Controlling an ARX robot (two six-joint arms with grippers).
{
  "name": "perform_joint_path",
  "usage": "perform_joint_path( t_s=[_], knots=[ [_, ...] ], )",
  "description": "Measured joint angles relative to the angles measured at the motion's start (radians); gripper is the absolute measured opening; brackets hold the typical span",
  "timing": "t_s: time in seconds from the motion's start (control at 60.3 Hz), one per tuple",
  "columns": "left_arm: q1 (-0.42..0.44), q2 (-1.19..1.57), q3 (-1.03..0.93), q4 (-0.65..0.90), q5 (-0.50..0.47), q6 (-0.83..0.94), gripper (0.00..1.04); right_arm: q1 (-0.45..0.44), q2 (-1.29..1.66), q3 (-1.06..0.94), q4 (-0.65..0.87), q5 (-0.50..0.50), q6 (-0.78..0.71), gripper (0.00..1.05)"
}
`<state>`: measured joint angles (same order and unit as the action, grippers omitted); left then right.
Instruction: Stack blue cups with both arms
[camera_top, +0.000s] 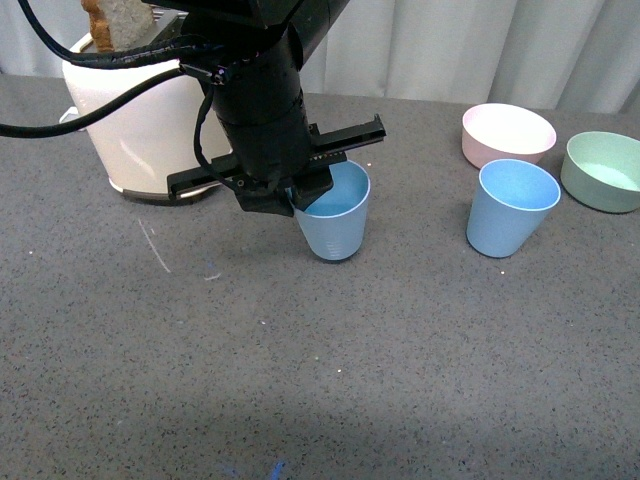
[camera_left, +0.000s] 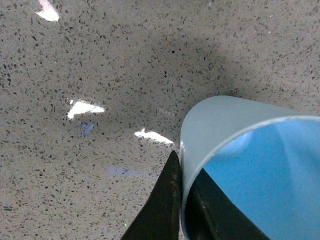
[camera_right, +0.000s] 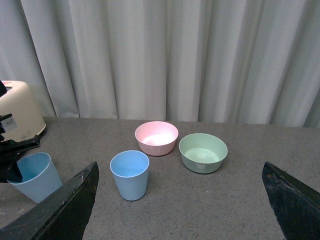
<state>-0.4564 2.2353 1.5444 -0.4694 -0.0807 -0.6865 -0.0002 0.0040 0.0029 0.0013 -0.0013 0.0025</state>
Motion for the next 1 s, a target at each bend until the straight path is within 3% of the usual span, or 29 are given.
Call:
perform_joint_path(
  t_s=[0.133,0.282,0.531,0.564,0.614,0.647,0.746,0.796,0.879,0.995],
  knots=[
    [-0.001,0.002,0.001,-0.003,0.002,0.0,0.05,0.0,0.0,0.0,0.0,0.0,0.0,0.95],
    [-0.003,-0.027,-0.006,0.027,0.04,-0.009,0.39,0.0,0.0,0.0,0.0,0.0,0.0,0.95],
    [0.004,-0.141,-0.053,0.079,0.043,-0.038,0.78,0.0,0.0,0.0,0.0,0.0,0.0,0.95],
    [0.003,-0.178,-0.159,0.316,-0.11,0.075,0.73,0.0,0.0,0.0,0.0,0.0,0.0,0.95],
    [0.011,-0.22,-0.309,0.592,-0.246,0.209,0.64,0.0,0.0,0.0,0.0,-0.001,0.0,0.95],
    [0.016,-0.233,-0.363,0.677,-0.269,0.27,0.61,0.0,0.0,0.0,0.0,0.0,0.0,0.95],
    [0.072,-0.307,-0.688,1.231,-0.276,0.511,0.42,0.0,0.0,0.0,0.0,0.001,0.0,0.95],
    [0.093,-0.336,-0.771,1.408,-0.266,0.562,0.36,0.0,0.0,0.0,0.0,0.001,0.0,0.95],
    [0.139,-0.445,-0.9,1.599,-0.235,0.618,0.22,0.0,0.0,0.0,0.0,0.0,0.0,0.95],
    [0.191,-0.589,-1.048,1.648,-0.187,0.653,0.04,0.0,0.0,0.0,0.0,0.0,0.0,0.95]
  ],
)
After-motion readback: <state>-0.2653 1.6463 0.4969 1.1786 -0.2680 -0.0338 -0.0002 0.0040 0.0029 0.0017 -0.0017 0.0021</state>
